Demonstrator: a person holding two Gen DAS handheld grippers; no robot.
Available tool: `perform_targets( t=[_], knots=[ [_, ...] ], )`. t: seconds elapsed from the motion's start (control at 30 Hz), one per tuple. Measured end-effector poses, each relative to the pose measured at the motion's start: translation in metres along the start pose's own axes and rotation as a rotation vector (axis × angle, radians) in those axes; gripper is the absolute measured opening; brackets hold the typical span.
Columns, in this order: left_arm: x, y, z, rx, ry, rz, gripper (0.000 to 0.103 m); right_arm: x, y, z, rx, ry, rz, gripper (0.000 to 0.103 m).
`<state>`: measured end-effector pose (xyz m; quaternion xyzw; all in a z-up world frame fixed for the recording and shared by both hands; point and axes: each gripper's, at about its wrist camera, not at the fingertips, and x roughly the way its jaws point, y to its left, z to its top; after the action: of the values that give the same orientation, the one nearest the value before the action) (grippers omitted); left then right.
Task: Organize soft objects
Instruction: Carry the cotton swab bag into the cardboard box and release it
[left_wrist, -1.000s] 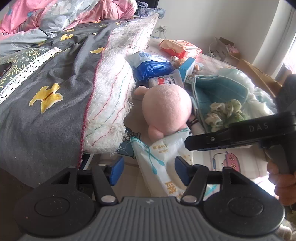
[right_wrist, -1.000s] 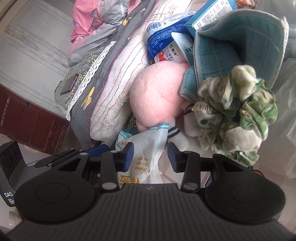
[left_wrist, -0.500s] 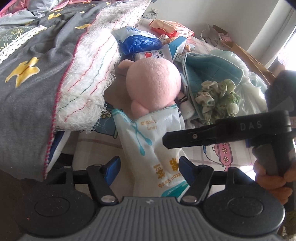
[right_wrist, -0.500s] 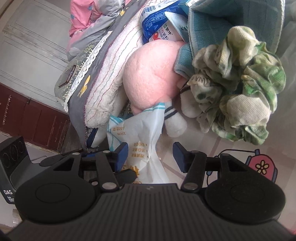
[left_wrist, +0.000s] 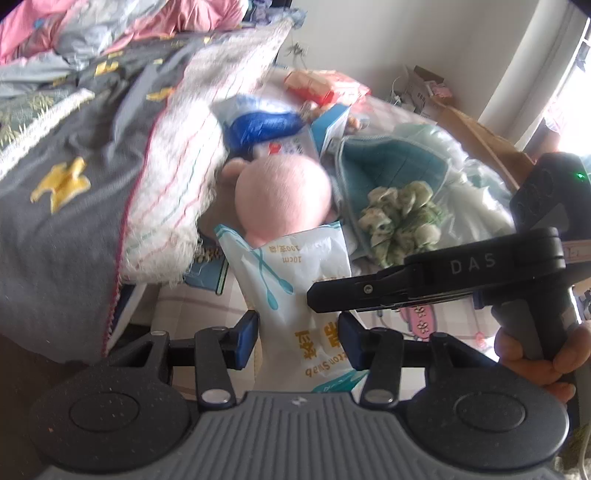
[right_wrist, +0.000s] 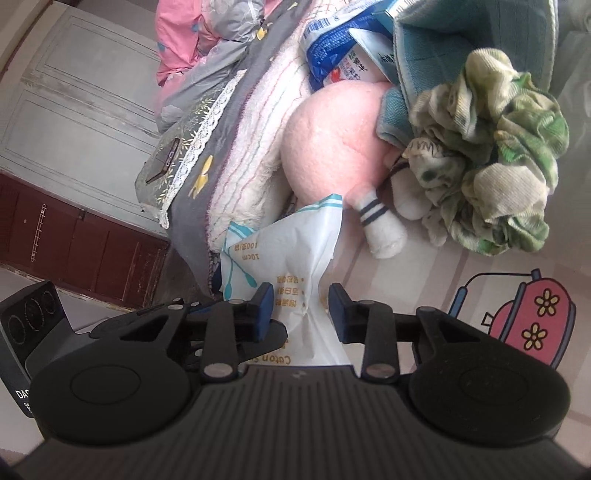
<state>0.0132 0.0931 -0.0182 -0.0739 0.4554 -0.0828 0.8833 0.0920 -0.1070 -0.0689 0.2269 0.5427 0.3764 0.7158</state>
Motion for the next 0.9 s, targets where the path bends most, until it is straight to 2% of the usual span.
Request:
perform_targets(
  t=[0.2,0.3,0.47,0.67,0.77,0.9],
  knots=[
    [-0.031,-0.035,0.022,0.104,-0.09,0.006,0.048,-0.046,0.024,0.001,-0.063,-0.099,0.026,0.031],
    [-0.034,-0.062,0.044,0.158,-0.136,-0.024,0.048,-0.08,0.029,0.008,-0.085,-0.171,0.026,0.03],
    [-0.023,-0.12,0.081,0.265,-0.174,-0.1,0.048,-0.151,0.015,0.029,-0.104,-0.295,-0.007,0.025],
    [0.019,-0.206,0.128,0.391,-0.17,-0.216,0.048,-0.233,-0.033,0.056,-0.048,-0.432,-0.098,0.024],
    [0.053,-0.248,0.15,0.429,-0.124,-0.27,0.049,-0.267,-0.068,0.07,0.004,-0.473,-0.146,0.024],
    [0.108,-0.295,0.179,0.455,-0.044,-0.304,0.049,-0.297,-0.128,0.097,0.097,-0.486,-0.201,0.024]
  ],
)
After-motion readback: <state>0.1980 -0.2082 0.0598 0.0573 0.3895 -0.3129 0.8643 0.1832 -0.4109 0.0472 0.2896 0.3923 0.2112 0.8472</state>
